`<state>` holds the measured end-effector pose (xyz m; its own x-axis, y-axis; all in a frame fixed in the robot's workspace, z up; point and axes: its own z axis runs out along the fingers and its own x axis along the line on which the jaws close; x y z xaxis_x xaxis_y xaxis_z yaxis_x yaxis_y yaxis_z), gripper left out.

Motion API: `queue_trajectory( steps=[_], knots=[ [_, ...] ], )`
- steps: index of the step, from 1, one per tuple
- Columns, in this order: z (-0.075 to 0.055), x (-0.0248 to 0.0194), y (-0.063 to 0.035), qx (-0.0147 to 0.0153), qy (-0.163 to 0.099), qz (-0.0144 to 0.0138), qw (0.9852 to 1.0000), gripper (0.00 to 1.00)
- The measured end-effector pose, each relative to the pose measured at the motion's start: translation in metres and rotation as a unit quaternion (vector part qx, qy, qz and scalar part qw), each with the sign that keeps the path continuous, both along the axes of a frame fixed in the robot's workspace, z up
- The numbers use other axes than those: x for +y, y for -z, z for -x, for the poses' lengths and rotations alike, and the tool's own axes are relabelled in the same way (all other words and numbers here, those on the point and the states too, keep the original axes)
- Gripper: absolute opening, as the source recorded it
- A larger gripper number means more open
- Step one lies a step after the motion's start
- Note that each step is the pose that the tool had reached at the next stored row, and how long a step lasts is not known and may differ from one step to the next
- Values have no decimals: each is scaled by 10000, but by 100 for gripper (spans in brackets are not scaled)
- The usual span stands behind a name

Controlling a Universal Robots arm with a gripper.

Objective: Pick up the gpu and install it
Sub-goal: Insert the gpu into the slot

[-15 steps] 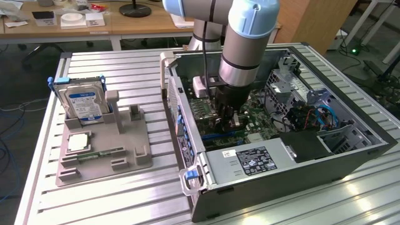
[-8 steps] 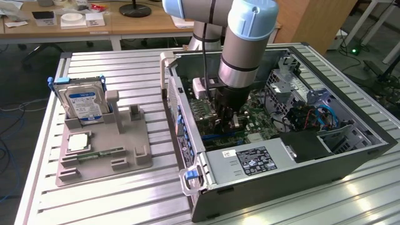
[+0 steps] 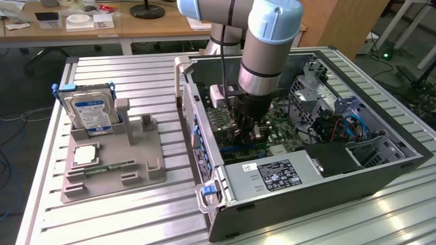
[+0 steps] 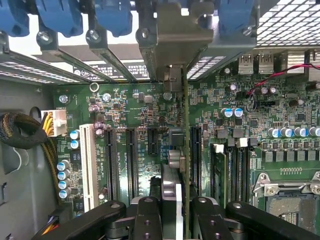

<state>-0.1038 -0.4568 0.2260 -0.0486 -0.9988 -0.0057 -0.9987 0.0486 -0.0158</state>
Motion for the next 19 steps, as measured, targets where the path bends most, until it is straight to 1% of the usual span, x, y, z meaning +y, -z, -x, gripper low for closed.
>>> queue_trajectory(
  steps=[9, 19],
  knots=[
    [0, 13, 0, 0, -51, 3, 10000, 28],
    [0, 13, 11, 0, -51, 2, 10000, 28]
  ],
)
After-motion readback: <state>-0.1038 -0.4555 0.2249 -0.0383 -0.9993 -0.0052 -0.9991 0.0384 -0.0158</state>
